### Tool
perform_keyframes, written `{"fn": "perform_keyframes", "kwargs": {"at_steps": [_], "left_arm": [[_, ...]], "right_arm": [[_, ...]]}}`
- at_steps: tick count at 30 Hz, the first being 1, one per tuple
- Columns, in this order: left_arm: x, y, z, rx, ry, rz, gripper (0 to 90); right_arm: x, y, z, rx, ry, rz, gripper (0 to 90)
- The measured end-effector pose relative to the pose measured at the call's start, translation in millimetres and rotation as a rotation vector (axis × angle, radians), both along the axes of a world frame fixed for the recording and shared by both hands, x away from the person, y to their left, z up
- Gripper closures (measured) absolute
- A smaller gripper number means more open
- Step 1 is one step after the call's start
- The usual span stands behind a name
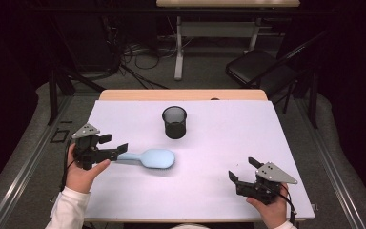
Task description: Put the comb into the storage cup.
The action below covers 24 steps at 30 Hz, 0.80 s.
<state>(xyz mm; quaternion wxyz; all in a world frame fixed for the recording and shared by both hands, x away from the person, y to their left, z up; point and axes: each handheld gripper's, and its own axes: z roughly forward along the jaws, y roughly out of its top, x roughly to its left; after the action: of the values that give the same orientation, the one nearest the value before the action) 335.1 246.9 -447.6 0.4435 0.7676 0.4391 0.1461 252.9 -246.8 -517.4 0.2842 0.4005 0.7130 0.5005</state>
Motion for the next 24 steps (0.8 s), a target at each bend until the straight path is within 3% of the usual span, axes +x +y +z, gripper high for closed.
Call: {"fn": "perform_keyframes", "kwargs": {"at_steps": [8, 10, 15, 24], "left_arm": [[12.5, -3.8, 5.0, -0.007, 0.02, 0.01, 21.2], [15.1, -4.9, 6.9, -0.009, 0.022, 0.002, 27.7], [20.5, -9.7, 9.8, 0.012, 0.025, 0.012, 28.0], [29.8, -12.1, 5.9, -0.025, 0.029, 0.039, 29.6]], "right_arm": [[0.3, -0.1, -0.5, 0.0, 0.003, 0.0, 13.9], [0.4, -0.2, -0.6, 0.003, 0.005, 0.002, 13.9], [0.8, -0.3, -0.9, 0.002, 0.008, 0.004, 14.0], [1.4, -0.4, -1.5, 0.001, 0.003, 0.004, 14.0]]}}
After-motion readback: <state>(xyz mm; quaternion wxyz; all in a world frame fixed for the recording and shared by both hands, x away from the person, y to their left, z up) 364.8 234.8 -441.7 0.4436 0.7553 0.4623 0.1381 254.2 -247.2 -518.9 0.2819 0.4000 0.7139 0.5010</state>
